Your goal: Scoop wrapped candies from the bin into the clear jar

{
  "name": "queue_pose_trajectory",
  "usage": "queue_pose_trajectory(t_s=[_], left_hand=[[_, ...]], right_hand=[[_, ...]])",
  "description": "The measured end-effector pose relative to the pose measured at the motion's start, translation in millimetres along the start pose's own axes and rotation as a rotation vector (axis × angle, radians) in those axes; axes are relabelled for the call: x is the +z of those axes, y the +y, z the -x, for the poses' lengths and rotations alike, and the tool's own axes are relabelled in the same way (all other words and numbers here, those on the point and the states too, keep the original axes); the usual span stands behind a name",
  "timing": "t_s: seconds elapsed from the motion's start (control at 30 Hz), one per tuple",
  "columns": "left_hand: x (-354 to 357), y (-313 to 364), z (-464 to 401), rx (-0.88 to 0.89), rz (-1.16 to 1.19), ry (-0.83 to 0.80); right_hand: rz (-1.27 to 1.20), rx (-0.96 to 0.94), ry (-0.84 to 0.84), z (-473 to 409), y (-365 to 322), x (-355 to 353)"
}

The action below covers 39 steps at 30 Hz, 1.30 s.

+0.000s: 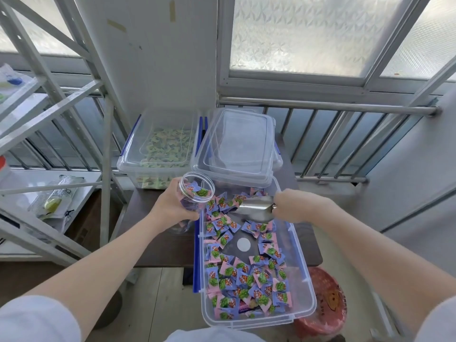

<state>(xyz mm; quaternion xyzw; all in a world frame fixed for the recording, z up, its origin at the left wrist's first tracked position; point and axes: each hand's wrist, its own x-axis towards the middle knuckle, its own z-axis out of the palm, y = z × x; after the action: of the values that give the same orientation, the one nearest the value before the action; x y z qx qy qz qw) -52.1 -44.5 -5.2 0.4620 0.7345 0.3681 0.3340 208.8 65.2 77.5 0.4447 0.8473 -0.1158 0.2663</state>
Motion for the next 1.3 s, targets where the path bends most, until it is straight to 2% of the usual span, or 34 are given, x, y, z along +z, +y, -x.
queue_pose_trajectory(t_s=[0.2,0.73,1.0,1.3], left_hand=[[1,-1,-1,-0.025,-0.016,-0.010],[2,-7,-4,-0.073,0.023,-0.017],[3,-11,-7,-0.079,0.036,0.002],[0,-14,-4,-0.091,0.013,-0.031]], right_hand=[[0.010,0.026,-0.097,-14,-4,36],[-0.056,0.021,-0.093,-40,-25,64],[-0.211,0.084,0.070,-82,-61,73],[-0.158,0.147,0.226,-88,-50,117]])
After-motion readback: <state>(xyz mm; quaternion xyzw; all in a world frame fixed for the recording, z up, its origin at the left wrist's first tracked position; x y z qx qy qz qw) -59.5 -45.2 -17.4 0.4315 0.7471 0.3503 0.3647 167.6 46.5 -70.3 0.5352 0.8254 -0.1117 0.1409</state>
